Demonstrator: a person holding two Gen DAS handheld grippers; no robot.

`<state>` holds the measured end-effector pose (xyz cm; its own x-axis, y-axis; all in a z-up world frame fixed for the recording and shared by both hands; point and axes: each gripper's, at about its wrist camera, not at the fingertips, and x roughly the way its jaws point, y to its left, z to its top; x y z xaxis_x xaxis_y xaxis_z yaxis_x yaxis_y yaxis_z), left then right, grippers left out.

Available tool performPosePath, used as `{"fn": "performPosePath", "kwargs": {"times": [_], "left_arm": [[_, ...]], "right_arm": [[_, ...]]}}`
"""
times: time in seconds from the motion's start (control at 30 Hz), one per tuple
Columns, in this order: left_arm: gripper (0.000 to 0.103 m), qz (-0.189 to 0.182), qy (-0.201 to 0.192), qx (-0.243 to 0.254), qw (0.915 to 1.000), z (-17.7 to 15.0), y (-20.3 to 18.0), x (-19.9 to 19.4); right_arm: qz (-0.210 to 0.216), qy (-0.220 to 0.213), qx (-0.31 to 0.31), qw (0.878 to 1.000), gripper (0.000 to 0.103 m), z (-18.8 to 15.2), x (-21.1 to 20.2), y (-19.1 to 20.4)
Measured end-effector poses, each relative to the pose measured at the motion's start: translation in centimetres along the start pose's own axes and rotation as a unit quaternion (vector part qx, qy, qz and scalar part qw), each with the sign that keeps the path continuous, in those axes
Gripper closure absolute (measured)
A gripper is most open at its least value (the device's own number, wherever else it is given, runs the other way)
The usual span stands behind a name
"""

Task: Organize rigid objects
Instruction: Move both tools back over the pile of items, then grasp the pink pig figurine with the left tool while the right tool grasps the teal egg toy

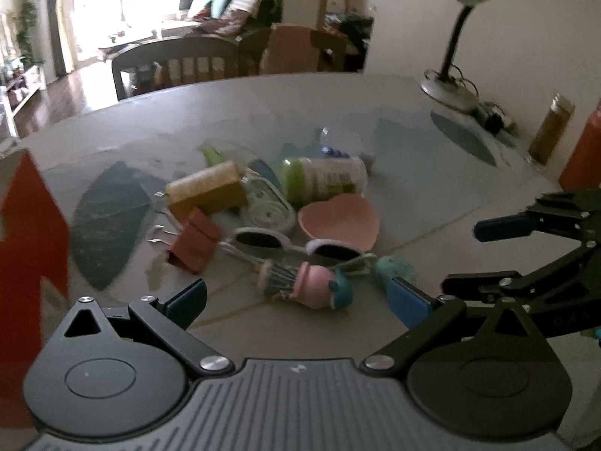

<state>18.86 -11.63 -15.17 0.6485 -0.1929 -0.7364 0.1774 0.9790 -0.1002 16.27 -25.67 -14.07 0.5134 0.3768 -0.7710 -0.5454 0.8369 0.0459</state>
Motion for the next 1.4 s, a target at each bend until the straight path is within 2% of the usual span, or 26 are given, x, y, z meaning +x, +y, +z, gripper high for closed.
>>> {"fn": "performPosePath", "kwargs": {"times": [0.27, 0.47, 0.63, 0.7, 0.77, 0.9, 1.03, 1.13, 1.4], "left_arm": [[0.000, -0.001, 0.025, 0.005, 0.9997, 0.1, 0.1, 3.0], [0.001, 0.003, 0.036, 0.017, 0.9992, 0.2, -0.2, 4.4], [0.002, 0.013, 0.036, 0.024, 0.9990, 0.3, 0.0, 5.0], [0.011, 0.010, 0.037, 0.027, 0.9989, 0.4, 0.0, 5.1], [0.014, 0.013, 0.035, 0.035, 0.9987, 0.4, -0.2, 5.2], [0.026, 0.005, 0.037, 0.033, 0.9988, 0.5, -0.3, 5.3], [0.026, 0.008, 0.036, 0.032, 0.9988, 0.5, -0.3, 5.3], [0.026, 0.007, 0.037, 0.032, 0.9988, 0.4, -0.2, 5.3], [0.026, 0.015, 0.039, 0.019, 0.9990, 0.2, 0.1, 4.8]], "right_arm": [[0.020, 0.030, -0.027, 0.999, 0.043, -0.2, 2.7, 0.3], [0.027, 0.038, -0.032, 0.998, 0.046, -0.1, 3.8, 0.3], [0.030, 0.040, -0.035, 0.998, 0.053, 0.2, 4.6, 0.4], [0.030, 0.041, -0.035, 0.998, 0.053, 0.3, 4.9, 0.4], [0.034, 0.042, -0.035, 0.998, 0.055, 0.4, 5.0, 0.5], [0.032, 0.040, -0.037, 0.998, 0.060, 0.6, 5.3, 0.8], [0.032, 0.039, -0.032, 0.998, 0.065, 0.7, 5.3, 0.9], [0.033, 0.038, -0.026, 0.998, 0.073, 0.8, 5.3, 0.7], [0.029, 0.037, -0.008, 0.999, 0.074, 0.7, 4.8, 0.7]]}}
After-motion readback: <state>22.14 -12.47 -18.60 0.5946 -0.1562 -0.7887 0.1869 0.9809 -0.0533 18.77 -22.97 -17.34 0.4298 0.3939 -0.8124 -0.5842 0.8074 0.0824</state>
